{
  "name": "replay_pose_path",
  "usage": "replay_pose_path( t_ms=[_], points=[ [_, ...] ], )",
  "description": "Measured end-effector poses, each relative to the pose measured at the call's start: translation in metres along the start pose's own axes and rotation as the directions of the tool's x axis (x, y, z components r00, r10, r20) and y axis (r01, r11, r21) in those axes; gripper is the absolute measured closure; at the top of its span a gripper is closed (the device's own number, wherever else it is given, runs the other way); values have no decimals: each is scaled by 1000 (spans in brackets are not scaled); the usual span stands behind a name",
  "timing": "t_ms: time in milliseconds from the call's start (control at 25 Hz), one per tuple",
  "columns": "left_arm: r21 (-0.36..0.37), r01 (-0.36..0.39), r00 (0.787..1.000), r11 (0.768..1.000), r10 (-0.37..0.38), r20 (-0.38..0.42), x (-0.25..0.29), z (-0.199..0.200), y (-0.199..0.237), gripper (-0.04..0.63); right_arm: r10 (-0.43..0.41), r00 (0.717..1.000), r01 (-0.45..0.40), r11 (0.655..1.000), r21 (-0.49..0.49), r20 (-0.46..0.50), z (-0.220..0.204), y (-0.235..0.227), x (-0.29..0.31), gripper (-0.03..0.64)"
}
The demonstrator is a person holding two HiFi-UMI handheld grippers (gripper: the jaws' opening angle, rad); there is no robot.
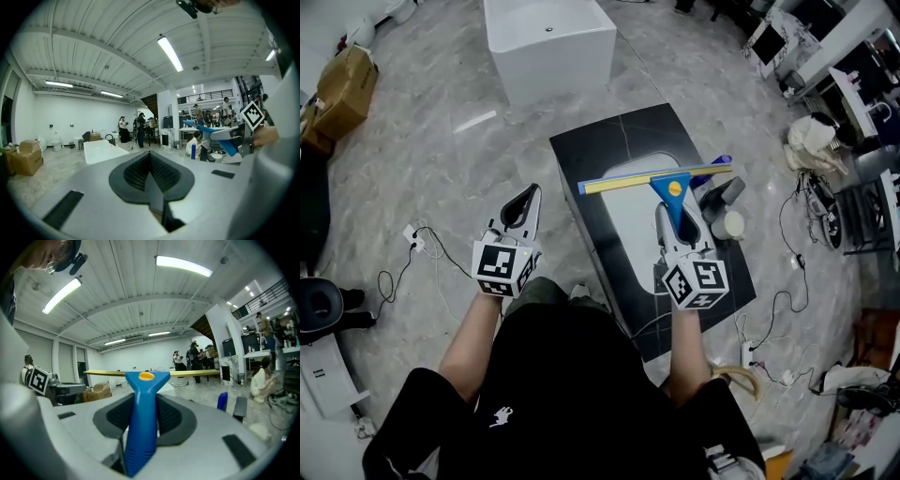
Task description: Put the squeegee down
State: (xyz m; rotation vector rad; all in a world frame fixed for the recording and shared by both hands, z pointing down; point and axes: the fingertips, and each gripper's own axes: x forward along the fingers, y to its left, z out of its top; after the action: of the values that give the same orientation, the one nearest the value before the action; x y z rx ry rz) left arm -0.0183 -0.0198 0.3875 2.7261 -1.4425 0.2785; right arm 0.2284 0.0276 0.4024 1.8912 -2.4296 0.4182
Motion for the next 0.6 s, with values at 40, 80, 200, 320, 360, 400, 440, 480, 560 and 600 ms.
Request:
replay_pose_path(
  t_ms=[40,80,200,320,360,400,440,480,560,600],
  points=[
    [-3,1,1000,1000,-1,0,2,0,0,594,0,1000,0,1000,0,-2,0,-1,0,485],
    [-5,3,1000,1000,-3,-1,3,0,0,594,-1,1000,1,1000,0,-4,1,-1,1,485],
    [-10,9,1000,1000,-9,-3,6,-1,3,594,0,1000,0,1000,-5,-11,2,1,5,485],
    [-16,15,1000,1000,-16,-8,11,-5,7,594,3,1000,-3,1000,-17,-15,2,5,12,485],
    [-18,20,1000,1000,-20,-10,14,-6,9,594,1,1000,-1,1000,-20,-17,3,5,15,485],
    [-20,26,1000,999,-26,-12,18,-7,11,594,-2,1000,2,1000,-23,-20,3,5,18,485],
    [-21,33,999,999,-33,-12,22,-7,14,594,-7,1000,6,1000,-25,-24,3,4,22,485],
    [-22,40,999,999,-41,-13,27,-7,18,594,-14,1000,13,1000,-26,-27,3,3,26,485],
    [-23,57,998,998,-58,-13,39,-7,26,594,-34,999,34,999,-23,-30,4,1,36,485],
    [-22,65,998,998,-66,-13,45,-6,31,594,-44,999,44,999,-21,-29,6,-1,41,485]
  ],
)
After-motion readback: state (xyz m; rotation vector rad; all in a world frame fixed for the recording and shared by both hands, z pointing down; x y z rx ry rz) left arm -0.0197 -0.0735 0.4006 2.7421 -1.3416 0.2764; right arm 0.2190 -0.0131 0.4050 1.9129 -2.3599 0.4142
